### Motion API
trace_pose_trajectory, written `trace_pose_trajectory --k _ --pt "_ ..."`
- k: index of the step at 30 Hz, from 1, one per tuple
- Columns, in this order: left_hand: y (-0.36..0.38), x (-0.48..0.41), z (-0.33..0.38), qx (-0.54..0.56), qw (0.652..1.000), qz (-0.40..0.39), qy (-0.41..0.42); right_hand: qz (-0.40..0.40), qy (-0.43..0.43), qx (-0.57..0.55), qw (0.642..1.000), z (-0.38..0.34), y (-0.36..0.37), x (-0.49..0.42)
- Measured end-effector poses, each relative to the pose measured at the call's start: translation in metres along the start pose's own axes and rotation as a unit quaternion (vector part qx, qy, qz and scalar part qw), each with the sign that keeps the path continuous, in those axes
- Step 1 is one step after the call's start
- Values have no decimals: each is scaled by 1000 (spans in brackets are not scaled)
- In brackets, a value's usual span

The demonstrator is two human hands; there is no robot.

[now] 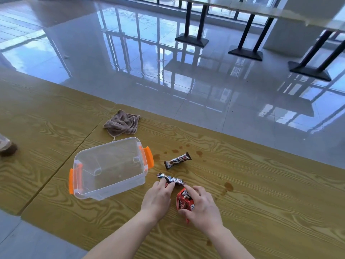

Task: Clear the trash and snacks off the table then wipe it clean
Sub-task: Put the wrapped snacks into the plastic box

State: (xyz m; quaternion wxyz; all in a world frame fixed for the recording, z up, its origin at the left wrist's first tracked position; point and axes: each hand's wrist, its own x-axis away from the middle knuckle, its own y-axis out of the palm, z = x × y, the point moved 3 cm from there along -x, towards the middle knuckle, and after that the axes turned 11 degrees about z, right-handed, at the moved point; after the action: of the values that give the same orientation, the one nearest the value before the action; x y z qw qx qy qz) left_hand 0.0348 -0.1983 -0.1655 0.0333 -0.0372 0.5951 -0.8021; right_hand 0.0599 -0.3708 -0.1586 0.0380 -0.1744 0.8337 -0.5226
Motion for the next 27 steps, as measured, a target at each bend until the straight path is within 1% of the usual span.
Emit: trace_pose_trajectory --k 6,11,19,24,27 --pt "10 -3 -4 -25 1000 -6 -2 -12 17 -2 1000 -2 14 1" --pt "12 -7 -7 2 1000 4 -10 -10 21 -10 1000 -1 17 -1" --pt "9 -12 -7 7 1000 8 16 -12 46 -30 998 3 13 -4" --pt "-5 -9 -5 8 999 35 33 1 46 -47 998 -2 5 -6" --pt "-18 -8 -2 27 998 49 36 14 39 -49 998 -7 -5 -9"
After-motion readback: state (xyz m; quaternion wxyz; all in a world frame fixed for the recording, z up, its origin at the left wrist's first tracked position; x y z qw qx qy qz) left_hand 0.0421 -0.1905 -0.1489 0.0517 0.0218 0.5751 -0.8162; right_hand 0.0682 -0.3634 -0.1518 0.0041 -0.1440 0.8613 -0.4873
